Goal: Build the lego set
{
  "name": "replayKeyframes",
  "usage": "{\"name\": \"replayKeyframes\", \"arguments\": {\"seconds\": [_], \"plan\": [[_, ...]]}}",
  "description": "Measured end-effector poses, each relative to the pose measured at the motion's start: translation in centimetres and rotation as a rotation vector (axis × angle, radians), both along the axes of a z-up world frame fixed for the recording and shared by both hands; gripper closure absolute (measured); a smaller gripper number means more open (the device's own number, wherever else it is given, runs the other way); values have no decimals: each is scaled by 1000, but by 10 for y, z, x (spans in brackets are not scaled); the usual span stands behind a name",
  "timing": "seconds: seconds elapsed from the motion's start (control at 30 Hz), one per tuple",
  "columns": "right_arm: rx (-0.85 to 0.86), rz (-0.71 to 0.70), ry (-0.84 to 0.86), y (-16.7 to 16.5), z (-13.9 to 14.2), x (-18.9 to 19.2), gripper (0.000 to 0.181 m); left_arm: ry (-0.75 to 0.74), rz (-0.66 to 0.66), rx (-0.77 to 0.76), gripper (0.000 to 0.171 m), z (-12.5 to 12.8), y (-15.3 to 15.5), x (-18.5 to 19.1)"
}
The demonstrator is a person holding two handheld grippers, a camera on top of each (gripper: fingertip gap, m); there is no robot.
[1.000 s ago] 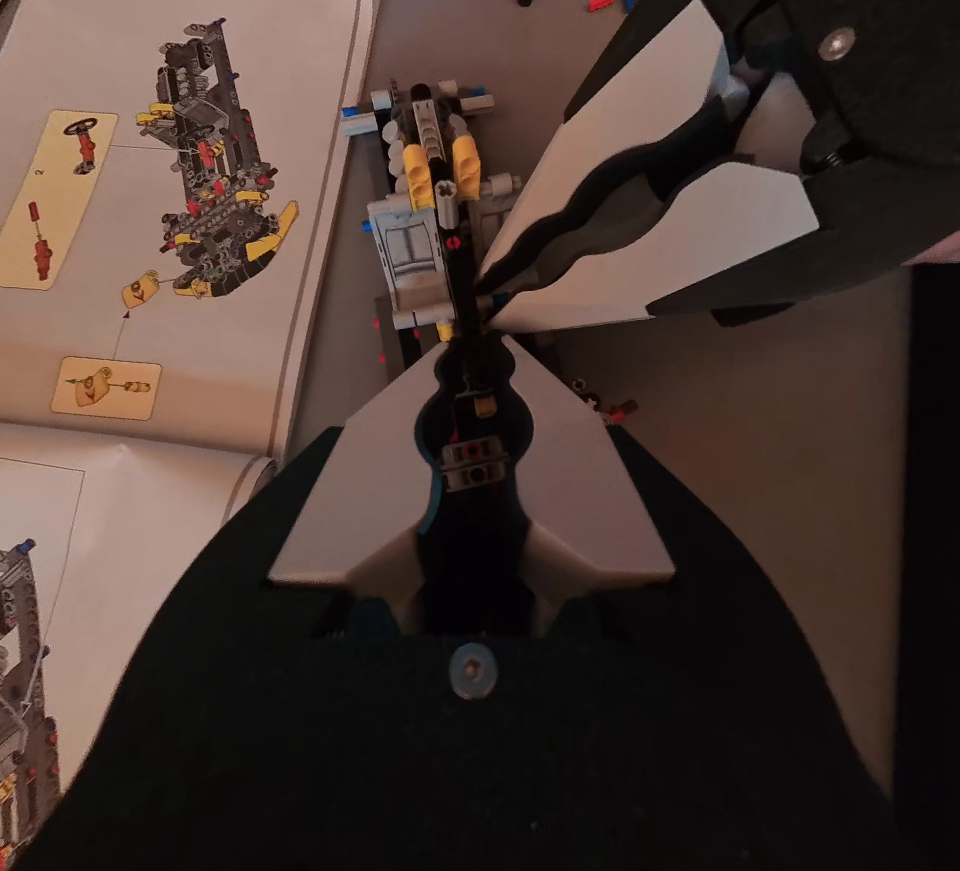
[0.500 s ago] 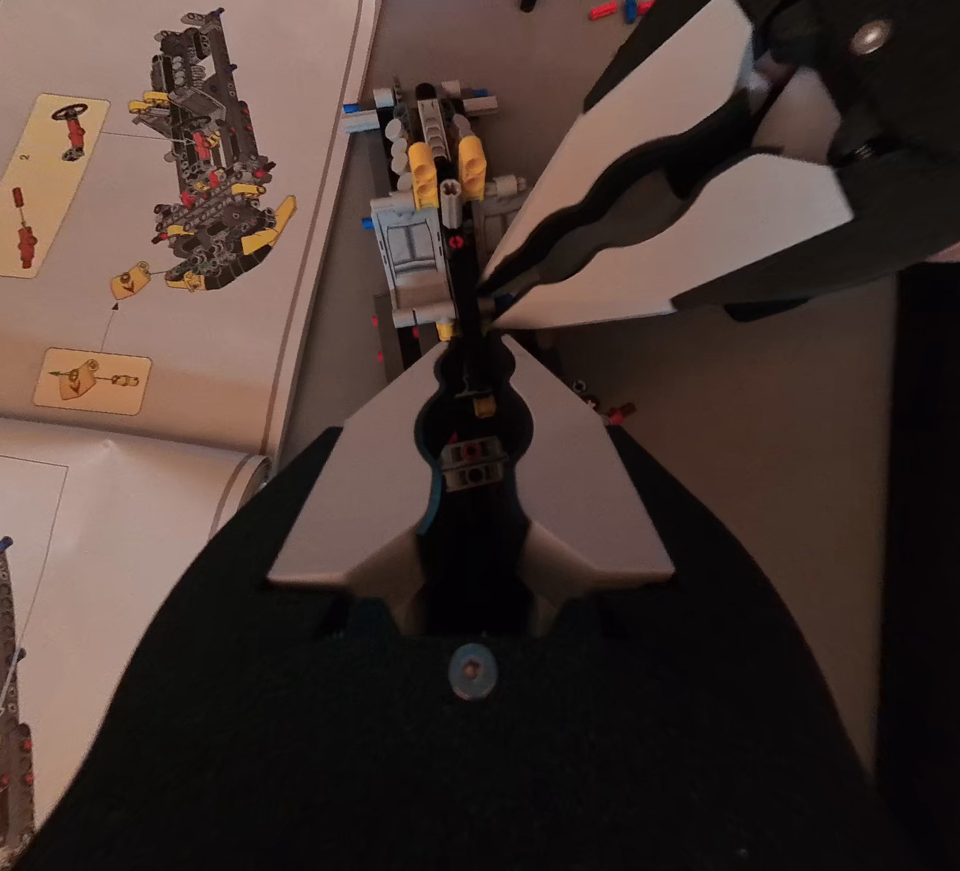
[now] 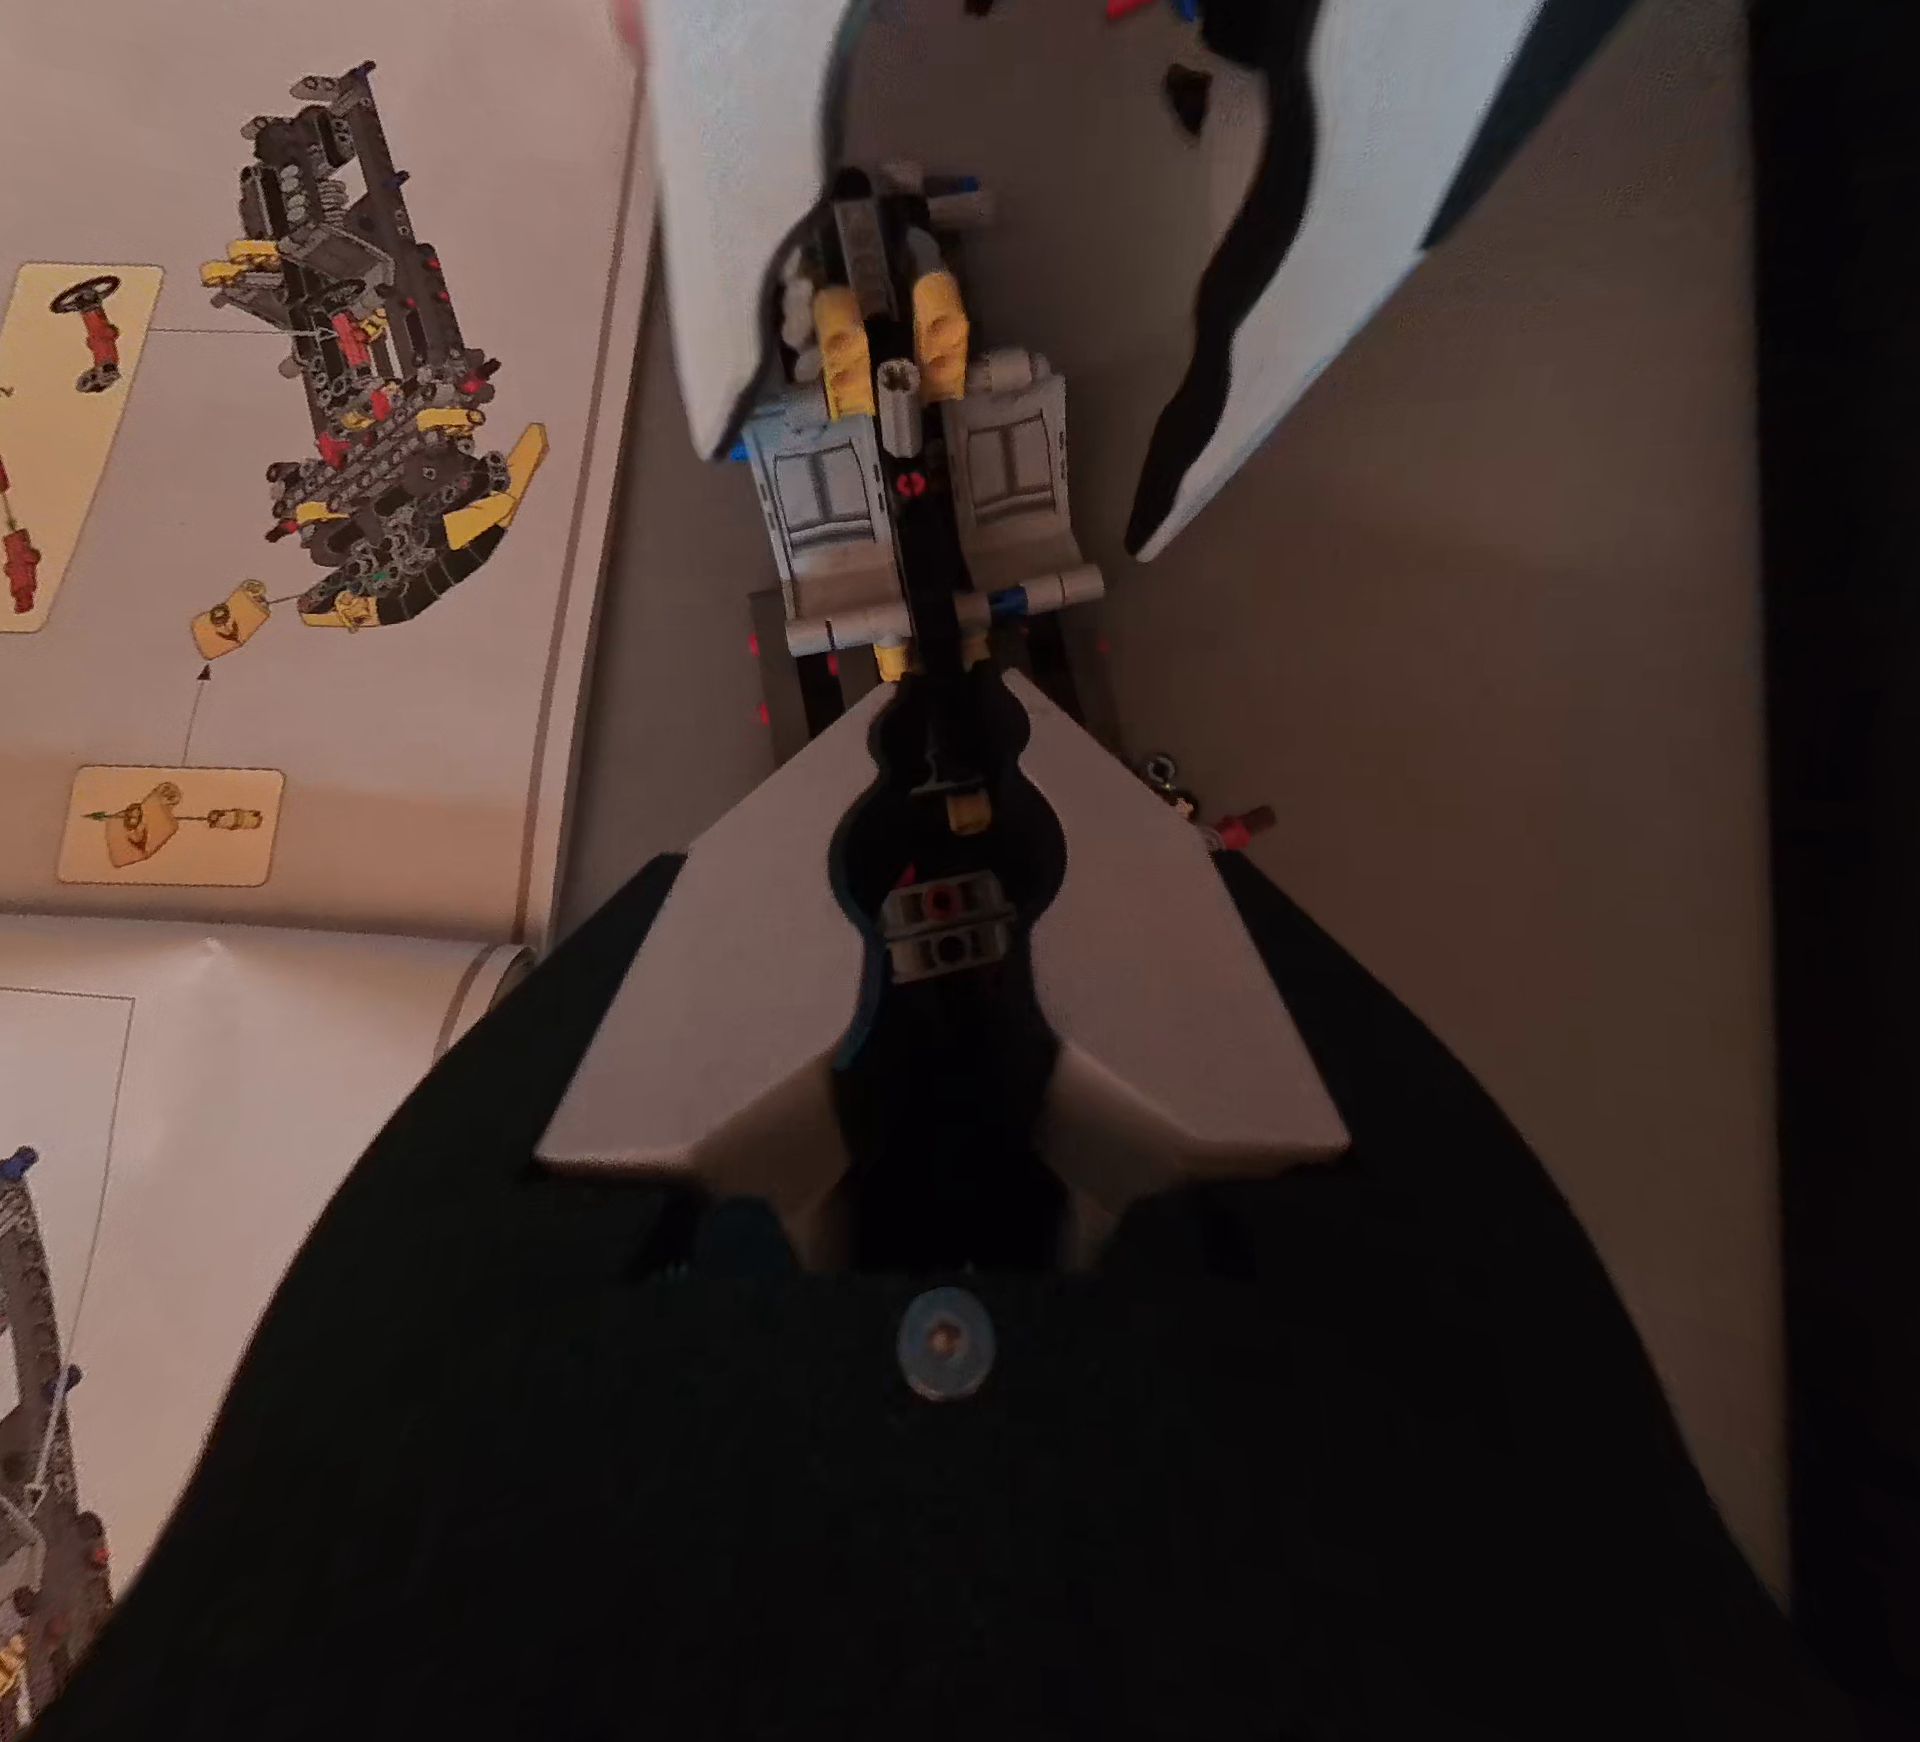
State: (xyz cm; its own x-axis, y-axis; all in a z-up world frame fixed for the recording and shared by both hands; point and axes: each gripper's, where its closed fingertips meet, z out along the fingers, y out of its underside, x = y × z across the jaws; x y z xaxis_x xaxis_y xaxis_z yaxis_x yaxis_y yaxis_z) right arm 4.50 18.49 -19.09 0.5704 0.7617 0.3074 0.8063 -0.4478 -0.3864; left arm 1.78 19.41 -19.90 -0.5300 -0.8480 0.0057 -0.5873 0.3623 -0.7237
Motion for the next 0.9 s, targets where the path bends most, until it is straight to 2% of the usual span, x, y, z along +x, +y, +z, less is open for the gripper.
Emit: {"name": "replayKeyframes", "arguments": {"seconds": [0.17,0.3,0.67,0.9], "plan": [[-139,122,60,11,-12,-9,102,2,-15,-27,166,1,-1,-1],[-242,171,61,5,-24,-14,113,1,-17,-33,166,1,-1,-1],[-318,149,108,3,-24,-16,114,2,-13,-48,166,1,-2,-1],[-338,111,225,3,-14,-14,114,0,-17,-47,166,1,-3,-1]]}}
